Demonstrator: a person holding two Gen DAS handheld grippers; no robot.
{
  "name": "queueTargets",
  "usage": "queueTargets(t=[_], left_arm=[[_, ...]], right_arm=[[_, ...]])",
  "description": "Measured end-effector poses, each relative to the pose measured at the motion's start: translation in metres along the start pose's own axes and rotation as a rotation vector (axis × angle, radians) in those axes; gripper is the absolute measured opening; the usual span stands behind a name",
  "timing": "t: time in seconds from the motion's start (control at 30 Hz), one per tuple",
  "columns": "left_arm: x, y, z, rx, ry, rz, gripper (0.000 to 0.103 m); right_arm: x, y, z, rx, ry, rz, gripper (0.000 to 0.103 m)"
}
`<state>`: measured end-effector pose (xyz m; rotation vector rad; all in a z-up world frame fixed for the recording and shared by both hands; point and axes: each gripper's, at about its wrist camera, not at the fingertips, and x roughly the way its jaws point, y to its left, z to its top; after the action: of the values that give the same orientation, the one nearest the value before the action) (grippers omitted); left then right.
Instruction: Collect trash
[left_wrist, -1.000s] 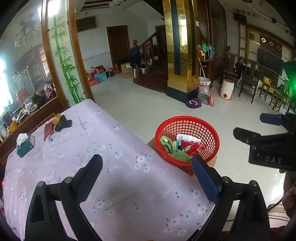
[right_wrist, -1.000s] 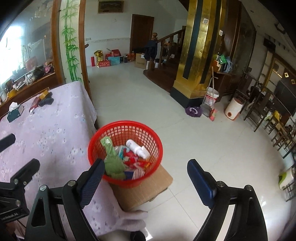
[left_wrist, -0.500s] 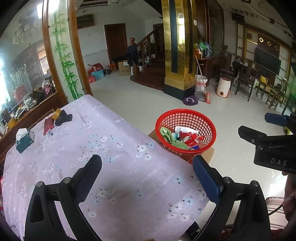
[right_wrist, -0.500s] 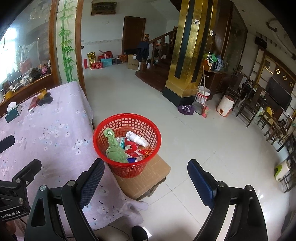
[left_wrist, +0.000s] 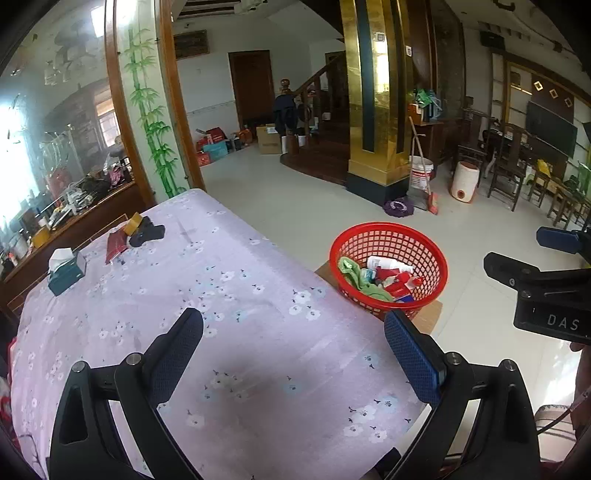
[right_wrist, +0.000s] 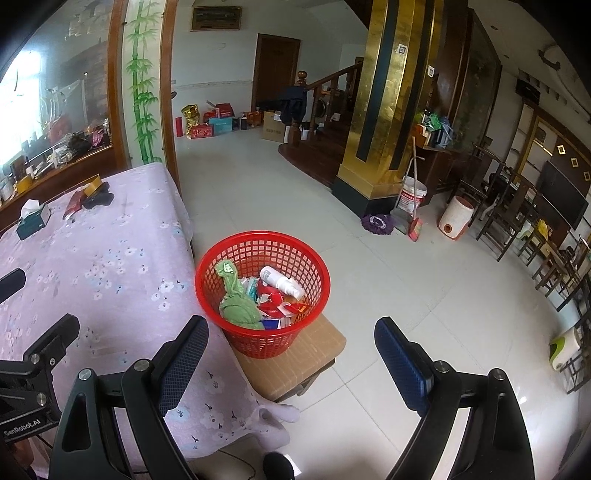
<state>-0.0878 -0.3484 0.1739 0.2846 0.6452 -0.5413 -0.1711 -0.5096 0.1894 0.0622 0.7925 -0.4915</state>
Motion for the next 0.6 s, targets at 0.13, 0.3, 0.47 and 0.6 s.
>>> queueTargets(t=[0.13,0.3,0.47,0.6], left_arm=[[-0.0003,-0.002,-0.0002,-0.002,0.002,0.004,0.098],[0.0003,-0.0033,-0.0017,-0.011,0.013,0.005,0.098],[0.0014,-0.0053,-0.0015,-0.014,0.021,0.003,0.098],[0.0021,-0.0056,-0.0017,-0.012,0.02,-0.002,0.098]], right_arm=[[0.0016,-0.0014,0.0002,-0.005,0.004,0.004,0.094],[0.0027,-0.0032,0.0,-0.007,0.006,0.008,0.094],[0.004,-0.0041,-0.0005,-0.01,0.012,0.007,0.094],[0.0068,-0.0054,-0.0012,-0.008,0.017,0.009,0.094]])
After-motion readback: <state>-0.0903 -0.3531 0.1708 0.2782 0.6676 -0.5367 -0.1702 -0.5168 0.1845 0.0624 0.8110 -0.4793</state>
